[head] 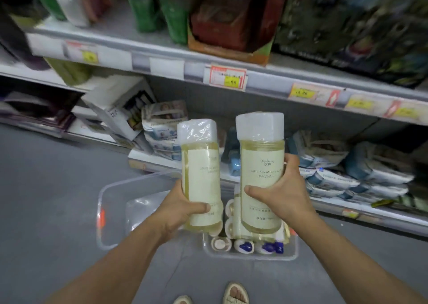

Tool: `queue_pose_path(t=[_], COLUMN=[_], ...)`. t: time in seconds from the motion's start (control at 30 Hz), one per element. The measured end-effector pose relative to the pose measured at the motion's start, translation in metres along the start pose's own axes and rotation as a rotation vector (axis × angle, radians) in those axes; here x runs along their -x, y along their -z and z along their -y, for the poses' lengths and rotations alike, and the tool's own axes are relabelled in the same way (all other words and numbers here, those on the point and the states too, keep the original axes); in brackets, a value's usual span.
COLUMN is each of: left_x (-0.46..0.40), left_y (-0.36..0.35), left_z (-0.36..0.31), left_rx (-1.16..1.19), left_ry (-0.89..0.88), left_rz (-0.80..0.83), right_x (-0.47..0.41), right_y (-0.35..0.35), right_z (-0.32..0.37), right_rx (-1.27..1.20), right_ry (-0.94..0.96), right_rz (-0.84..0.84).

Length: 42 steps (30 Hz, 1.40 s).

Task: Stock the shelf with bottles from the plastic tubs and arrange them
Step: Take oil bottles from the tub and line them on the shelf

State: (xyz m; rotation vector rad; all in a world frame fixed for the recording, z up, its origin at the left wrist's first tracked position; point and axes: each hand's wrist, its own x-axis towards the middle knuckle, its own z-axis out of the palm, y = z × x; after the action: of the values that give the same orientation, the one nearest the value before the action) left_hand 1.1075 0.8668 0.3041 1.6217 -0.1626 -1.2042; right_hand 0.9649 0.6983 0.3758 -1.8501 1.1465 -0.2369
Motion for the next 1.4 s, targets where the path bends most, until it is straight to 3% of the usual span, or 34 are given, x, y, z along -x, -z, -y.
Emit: queue_pose_path(t=[0.37, 0.77, 1.4], left_x=[0.113, 0.183, 0.191], left_y=[0.039, 0.054, 0.026], left_z=[-0.152, -0.284, -0.429], left_rx=[-0.108, -0.145, -0.113], left_ry=[-0.256, -0.56, -0.848], left_rz=[-0.042, -0.087, -0.234], right_x=[0.072, 0.101, -0.012], right_y=[0.06, 0.125, 0.206], right_z=[0.17, 0.289, 0.418], right_rx=[-0.011, -0.071, -0.207], right_ry=[0.245, 0.442, 0.616], right_rz=[-0.121, -0.28, -0.278])
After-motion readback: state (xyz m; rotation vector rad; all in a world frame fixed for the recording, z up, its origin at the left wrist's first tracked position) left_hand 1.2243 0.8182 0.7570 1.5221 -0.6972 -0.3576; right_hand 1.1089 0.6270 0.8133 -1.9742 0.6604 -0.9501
